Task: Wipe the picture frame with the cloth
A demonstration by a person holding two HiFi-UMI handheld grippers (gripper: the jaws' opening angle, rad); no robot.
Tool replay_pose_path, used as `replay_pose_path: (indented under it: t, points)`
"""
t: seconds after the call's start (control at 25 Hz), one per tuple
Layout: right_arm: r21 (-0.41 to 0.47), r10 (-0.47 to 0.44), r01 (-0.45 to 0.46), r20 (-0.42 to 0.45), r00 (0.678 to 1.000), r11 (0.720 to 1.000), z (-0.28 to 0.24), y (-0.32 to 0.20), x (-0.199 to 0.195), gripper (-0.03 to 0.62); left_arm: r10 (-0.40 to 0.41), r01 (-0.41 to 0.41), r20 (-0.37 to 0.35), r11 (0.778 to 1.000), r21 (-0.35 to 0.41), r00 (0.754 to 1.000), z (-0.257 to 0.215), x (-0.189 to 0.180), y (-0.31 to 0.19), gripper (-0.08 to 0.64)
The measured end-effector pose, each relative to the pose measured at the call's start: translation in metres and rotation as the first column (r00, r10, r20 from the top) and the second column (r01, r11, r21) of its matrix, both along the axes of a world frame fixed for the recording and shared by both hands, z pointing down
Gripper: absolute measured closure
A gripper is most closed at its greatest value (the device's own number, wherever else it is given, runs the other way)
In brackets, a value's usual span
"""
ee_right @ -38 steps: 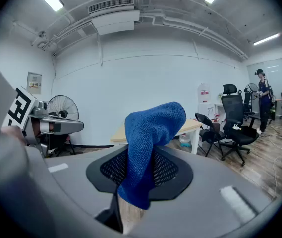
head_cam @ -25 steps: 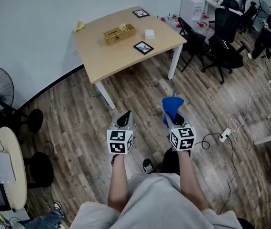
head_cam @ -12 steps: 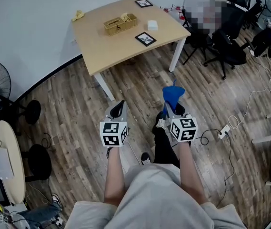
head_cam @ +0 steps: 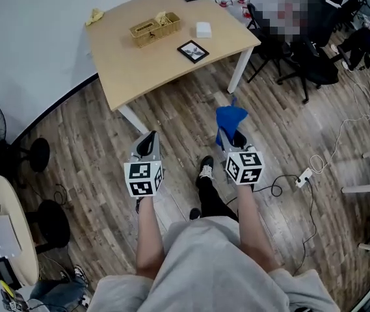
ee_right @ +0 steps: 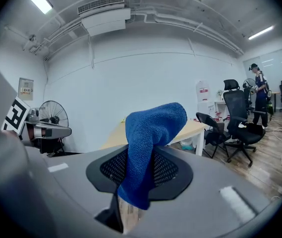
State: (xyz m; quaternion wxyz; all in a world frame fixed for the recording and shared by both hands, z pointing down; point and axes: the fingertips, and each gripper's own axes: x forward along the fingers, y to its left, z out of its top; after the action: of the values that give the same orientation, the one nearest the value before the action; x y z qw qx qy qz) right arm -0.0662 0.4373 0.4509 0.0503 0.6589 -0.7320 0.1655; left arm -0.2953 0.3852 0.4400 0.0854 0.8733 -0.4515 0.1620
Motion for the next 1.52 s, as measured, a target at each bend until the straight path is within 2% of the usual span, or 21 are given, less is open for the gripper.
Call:
replay_pose_path:
  t: [0.16,0.32,0.64,0.88,1.0,1.28,1.52]
  points:
    - [0.001,0.005,-0.005,-0.001,1.000,1.000,-0.001,-0.039,0.024,0.491,-0.006,0.007,0.036,1.000,-0.013,0.999,0.005,0.018,-0.039,0.508]
    - [-0.001,0.018,-0.018,0.013,1.000,1.000,0.000,-0.088,0.049,0.491,0.004,-0.003,0.032,1.000,-0.028,0.999,0.001,0.039,-0.085,0.508]
    - [0.002,-0.023,0.023,0.040,0.999,1.000,0.003,-0.186,0.086,0.491,0.025,-0.021,0.059,0.998,-0.060,0.998,-0.001,0.085,-0.170,0.508]
    - [-0.016,-0.038,0.039,0.063,0.997,0.999,0.013,-0.242,0.106,0.491,0.003,0.004,0.085,0.997,-0.078,0.996,0.000,0.097,-0.225,0.508]
    - [-0.022,-0.050,0.052,0.076,0.996,0.998,0.017,-0.257,0.117,0.491,-0.017,0.023,0.068,0.995,-0.093,0.998,0.003,0.104,-0.242,0.508]
    - [-0.031,-0.040,0.044,0.119,0.992,0.999,0.035,-0.263,0.141,0.491,0.016,-0.004,0.078,0.989,-0.148,0.997,0.026,0.133,-0.258,0.508]
    - [-0.064,-0.014,0.023,0.149,0.989,0.998,0.061,-0.273,0.154,0.491,0.045,-0.027,0.103,0.986,-0.166,0.994,0.040,0.149,-0.281,0.508]
